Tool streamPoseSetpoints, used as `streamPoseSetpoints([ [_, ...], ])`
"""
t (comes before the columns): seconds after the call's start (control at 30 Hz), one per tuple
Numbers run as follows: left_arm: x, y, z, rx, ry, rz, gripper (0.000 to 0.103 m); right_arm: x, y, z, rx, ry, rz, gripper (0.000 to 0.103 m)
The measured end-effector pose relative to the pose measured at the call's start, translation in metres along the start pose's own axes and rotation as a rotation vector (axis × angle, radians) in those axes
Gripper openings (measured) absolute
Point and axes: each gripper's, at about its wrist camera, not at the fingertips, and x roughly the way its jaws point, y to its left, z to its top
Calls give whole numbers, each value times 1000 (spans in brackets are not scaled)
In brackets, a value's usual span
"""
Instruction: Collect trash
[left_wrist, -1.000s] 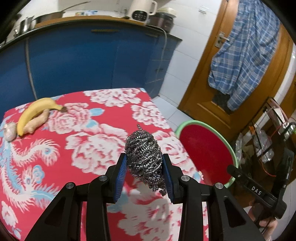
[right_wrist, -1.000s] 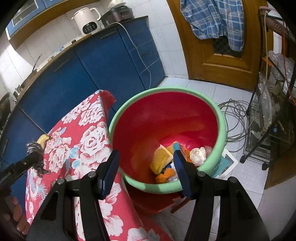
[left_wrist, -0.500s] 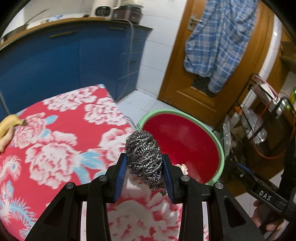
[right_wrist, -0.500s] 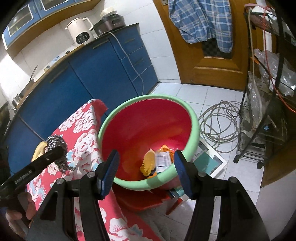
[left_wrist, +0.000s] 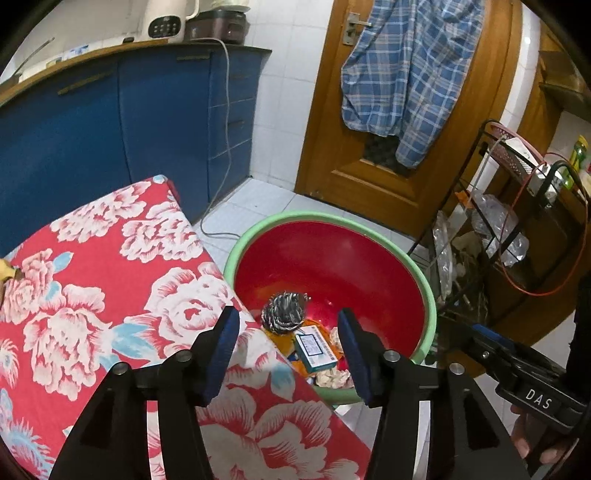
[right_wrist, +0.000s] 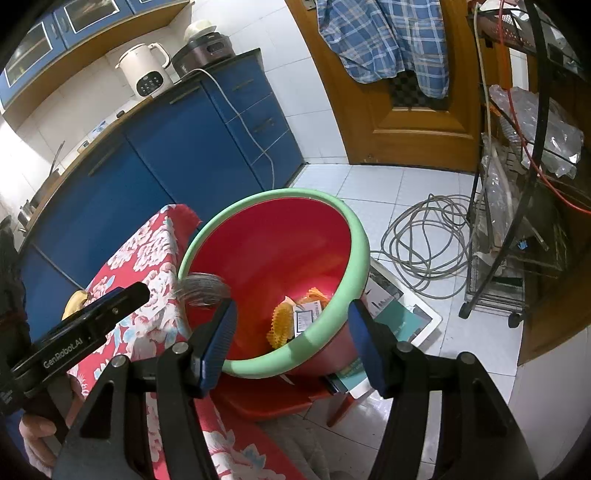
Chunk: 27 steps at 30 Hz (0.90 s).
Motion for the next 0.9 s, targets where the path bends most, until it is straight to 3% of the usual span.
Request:
streamPoseSetpoints([
  [0.53, -21, 20, -12, -56, -6, 69, 57, -8, 19, -4, -41, -8, 24, 68],
  [0.9, -55, 41, -24, -100, -37, 165, 67, -20, 50, -12, -108, -16, 53, 72],
])
